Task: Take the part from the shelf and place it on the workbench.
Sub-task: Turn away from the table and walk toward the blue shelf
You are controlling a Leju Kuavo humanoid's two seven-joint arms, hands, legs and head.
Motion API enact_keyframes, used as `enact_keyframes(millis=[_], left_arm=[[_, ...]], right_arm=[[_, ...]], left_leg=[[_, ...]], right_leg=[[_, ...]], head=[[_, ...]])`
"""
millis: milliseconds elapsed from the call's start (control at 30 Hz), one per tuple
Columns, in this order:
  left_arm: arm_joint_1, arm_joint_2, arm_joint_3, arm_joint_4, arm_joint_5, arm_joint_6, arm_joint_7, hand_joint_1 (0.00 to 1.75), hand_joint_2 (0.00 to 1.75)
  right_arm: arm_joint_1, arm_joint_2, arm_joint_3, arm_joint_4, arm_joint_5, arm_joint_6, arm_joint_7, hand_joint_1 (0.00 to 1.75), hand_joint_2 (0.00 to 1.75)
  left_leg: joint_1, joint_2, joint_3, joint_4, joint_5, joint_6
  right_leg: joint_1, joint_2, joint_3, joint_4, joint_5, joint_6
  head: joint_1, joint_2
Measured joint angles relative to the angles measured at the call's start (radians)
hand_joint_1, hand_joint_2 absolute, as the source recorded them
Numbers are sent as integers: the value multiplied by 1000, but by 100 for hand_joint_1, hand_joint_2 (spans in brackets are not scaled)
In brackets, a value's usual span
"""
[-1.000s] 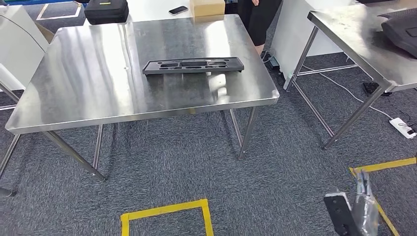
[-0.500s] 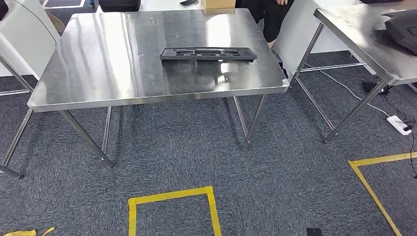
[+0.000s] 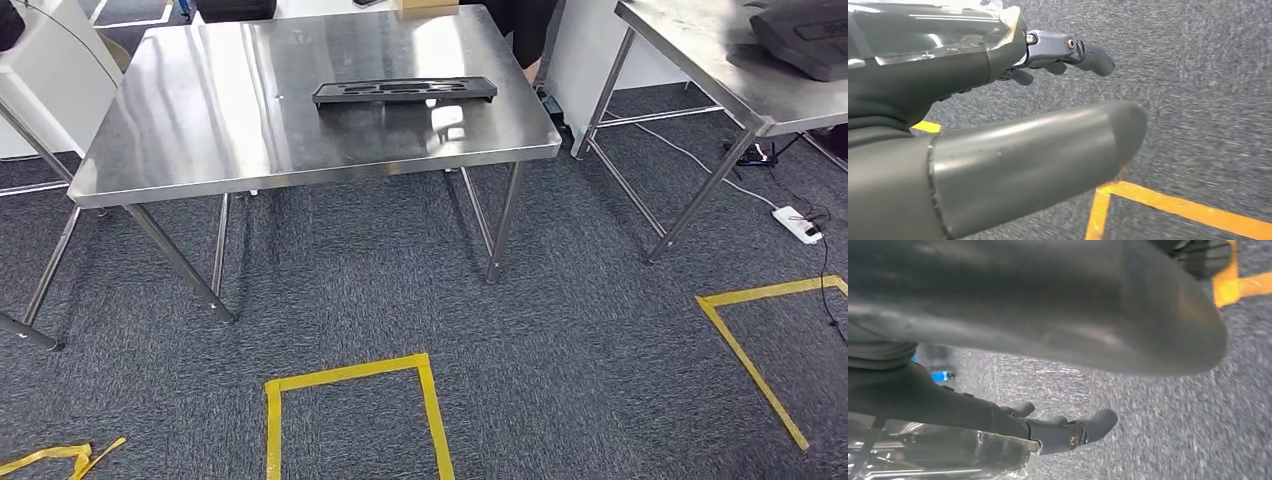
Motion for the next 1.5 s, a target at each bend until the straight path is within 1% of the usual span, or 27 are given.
enact_keyframes(millis=[33,100,167,233,267,333,400,500,567,600,667,733,767,833,900,933,1000,1033,1067,1133,1167,1233,1300,1367,1400,1433,1500], left_arm=[[0,0,0,0,-8,0,2,0,0],[-1,1,1,0,-23,-2,6,0,0],[-2,1,1,0,-31,-4,9,0,0],[-6,0,1,0,-35,-6,11,0,0],[-7,-1,1,-1,-39,-6,12,0,0],[-8,-1,2,-1,-45,-6,17,0,0],[-7,-2,3,-1,-47,-6,21,0,0],[-8,-3,4,-1,-47,-7,24,0,0],[-9,-5,5,-1,-48,-8,27,0,0],[-9,-6,5,0,-48,-8,30,0,0],[-10,-9,5,1,-49,-10,36,0,0],[-10,-15,5,6,-49,-12,40,0,0],[-11,-17,5,10,-49,-12,41,0,0],[-12,-19,6,16,-49,-12,41,0,0],[-13,-18,10,21,-49,-10,40,0,0],[-13,-17,13,23,-49,-10,39,0,0],[-13,-15,18,26,-51,-12,38,0,0],[-13,-14,20,27,-52,-13,38,0,0],[-13,-12,21,28,-54,-13,38,0,0],[-14,-8,22,28,-56,-14,38,0,0],[-15,-7,23,29,-56,-14,38,0,0],[-21,-9,25,31,-57,-13,39,0,0],[-25,-11,28,33,-56,-10,39,0,0],[-26,-12,31,37,-53,-6,40,0,0],[-27,-13,32,38,-52,-5,40,0,0],[-27,-14,33,40,-50,-4,40,0,0],[-28,-15,36,42,-49,-1,40,0,0]], right_arm=[[-2,2,5,4,5,0,-2,0,0],[-10,3,15,8,14,0,-6,0,0],[-19,4,23,10,19,0,-7,0,0],[-27,3,28,11,22,-2,-8,0,0],[-32,3,30,11,23,-2,-10,0,0],[-38,4,36,12,27,-4,-11,0,0],[-43,5,43,13,35,-3,-5,0,0],[-48,8,52,14,45,1,9,0,0],[-51,9,58,14,48,2,14,0,0],[-52,9,61,14,48,2,15,0,0],[-54,9,64,14,47,4,17,0,0],[-60,7,66,14,47,6,23,0,0],[-63,6,67,14,47,7,26,0,0],[-68,5,69,14,48,7,35,0,0],[-71,3,70,14,48,7,43,0,0],[-72,2,70,14,47,7,46,0,0],[-74,2,70,14,43,7,48,0,0],[-74,3,70,14,42,7,48,0,0],[-74,3,70,14,41,7,48,0,0],[-75,4,70,14,41,7,48,0,0],[-75,4,71,14,43,7,48,0,0],[-78,5,72,14,48,6,50,0,0],[-83,6,75,14,53,4,54,0,0],[-85,6,79,14,57,4,57,0,0],[-85,6,81,14,57,4,59,0,0],[-85,7,82,15,57,4,60,0,0],[-87,8,86,15,57,3,64,0,0]], left_leg=[[2,-1,-3,58,-26,-4],[9,-2,21,107,-2,-14],[20,-2,100,33,45,-26],[23,-7,185,-87,33,-32],[23,-10,206,-125,15,-29],[17,-12,201,-145,2,-11],[14,-8,182,-146,13,12],[7,-1,148,-146,40,44],[-2,3,123,-146,61,53],[-7,4,111,-145,72,55],[-14,4,91,-145,93,56],[-18,4,76,-145,112,52],[-17,5,73,-147,122,48],[-15,8,70,-155,142,37],[-13,6,62,-147,129,26],[-12,4,53,-122,95,20],[-9,-1,27,-17,-7,10],[-6,-2,15,46,-44,4],[-2,-3,12,94,-55,-3],[8,-2,47,105,-10,-18],[15,-2,89,62,19,-27],[22,-5,180,-62,19,-38],[17,-8,214,-133,-13,-26],[12,-6,200,-142,-8,5],[11,-3,190,-143,2,20],[12,-1,178,-145,15,32],[11,3,148,-145,41,45]], right_leg=[[0,-2,-14,1,12,1],[-3,-5,-43,8,34,10],[-8,-5,-75,25,50,22],[-5,-6,-108,50,59,37],[-2,-6,-119,60,64,46],[2,-6,-136,65,79,64],[-1,-4,-156,87,59,71],[-3,-2,-214,250,-56,60],[-1,1,-227,355,-94,64],[2,2,-209,362,-87,68],[13,5,-120,268,-49,67],[29,7,-7,107,-45,42],[36,9,28,50,-52,30],[43,11,44,5,-53,16],[32,9,31,-3,-28,2],[26,7,22,-7,-15,-6],[20,4,-5,-7,9,-15],[19,3,-18,-4,21,-15],[18,1,-33,0,32,-13],[11,-3,-69,17,51,-3],[7,-4,-91,31,57,4],[6,-4,-129,64,65,15],[9,-4,-151,83,76,30],[8,-3,-160,83,90,48],[7,-2,-166,89,82,51],[6,0,-177,108,57,49],[3,3,-207,208,-35,38]], head=[[0,0],[0,0],[-1,0],[-5,0],[-6,0],[-5,0],[-3,0],[4,0],[6,0],[6,0],[7,0],[6,0],[5,0],[6,0],[6,0],[4,0],[0,0],[-2,0],[-2,0],[-2,0],[-2,0],[-5,0],[-6,0],[-5,0],[-4,0],[-3,0],[2,0]])
